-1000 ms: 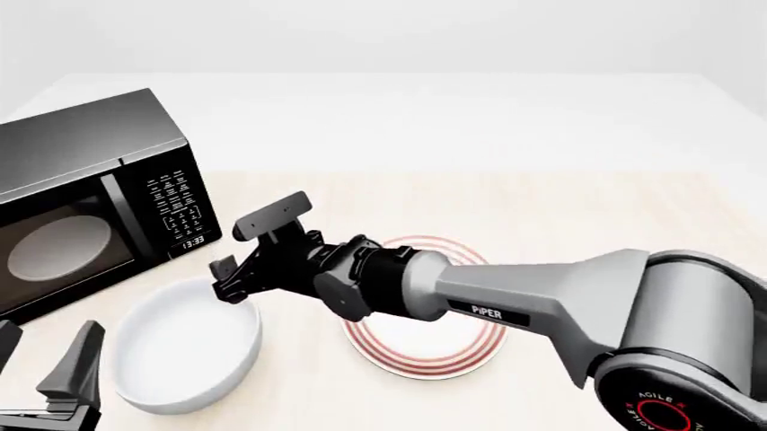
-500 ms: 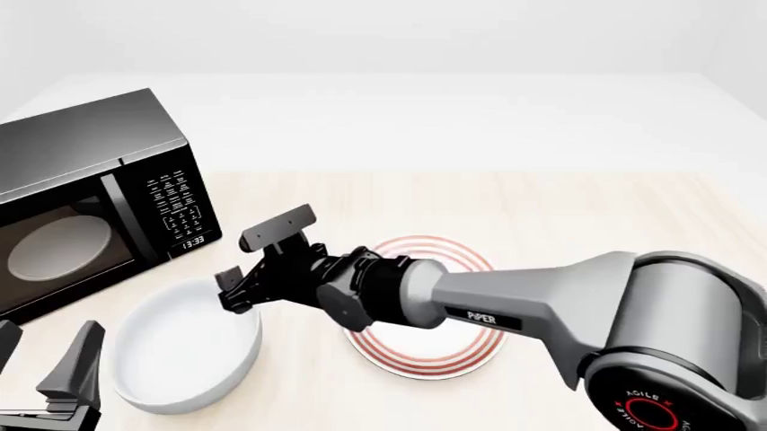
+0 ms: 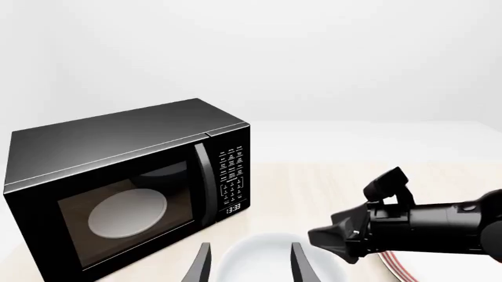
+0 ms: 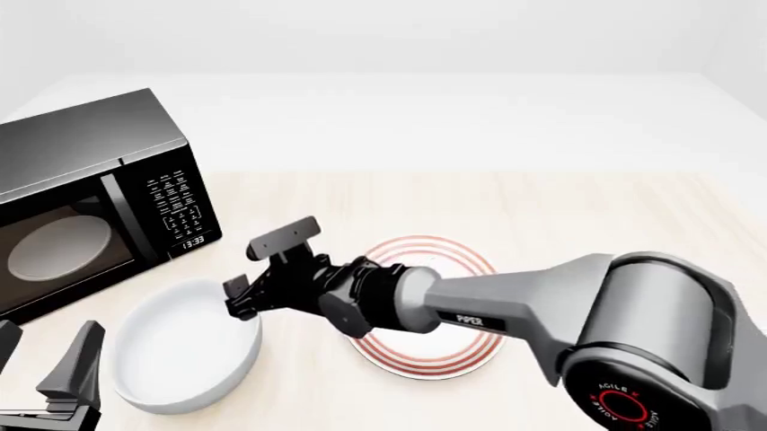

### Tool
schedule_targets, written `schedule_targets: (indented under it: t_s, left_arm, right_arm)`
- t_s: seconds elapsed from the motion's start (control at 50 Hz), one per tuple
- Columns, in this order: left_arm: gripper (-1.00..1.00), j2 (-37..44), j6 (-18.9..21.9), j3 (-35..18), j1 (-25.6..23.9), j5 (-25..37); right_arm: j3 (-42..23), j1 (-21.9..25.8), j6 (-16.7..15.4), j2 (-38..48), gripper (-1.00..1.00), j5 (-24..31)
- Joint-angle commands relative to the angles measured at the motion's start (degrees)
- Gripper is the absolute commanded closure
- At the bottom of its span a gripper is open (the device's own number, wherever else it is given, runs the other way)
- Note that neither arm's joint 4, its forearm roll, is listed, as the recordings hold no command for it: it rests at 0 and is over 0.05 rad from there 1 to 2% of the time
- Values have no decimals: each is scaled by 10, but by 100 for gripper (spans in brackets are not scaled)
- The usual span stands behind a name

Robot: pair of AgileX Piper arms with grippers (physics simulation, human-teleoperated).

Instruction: Put the white bowl to the right of the plate.

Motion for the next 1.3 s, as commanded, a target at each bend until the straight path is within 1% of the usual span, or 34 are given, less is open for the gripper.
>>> schedule_targets:
  t_s: [0.02, 0.76, 1.14, 1.24, 1.26, 1.3]
  left_arm:
    - [-100, 0, 0, 0, 0, 0]
    - [-100, 0, 0, 0, 0, 0]
    - [-100, 0, 0, 0, 0, 0]
    - [-100, 0, 0, 0, 0, 0]
    - [-100, 0, 0, 0, 0, 0]
    - [-100, 0, 0, 0, 0, 0]
  right_arm:
    - [0, -2, 8, 19, -100, -9]
    - [-23, 7, 35, 71, -100, -23]
    - [-28, 7, 45, 89, -100, -30]
    - [-26, 8, 43, 88, -100, -28]
    - [-26, 7, 43, 87, 100, -28]
    - [-26, 10, 43, 87, 100, -28]
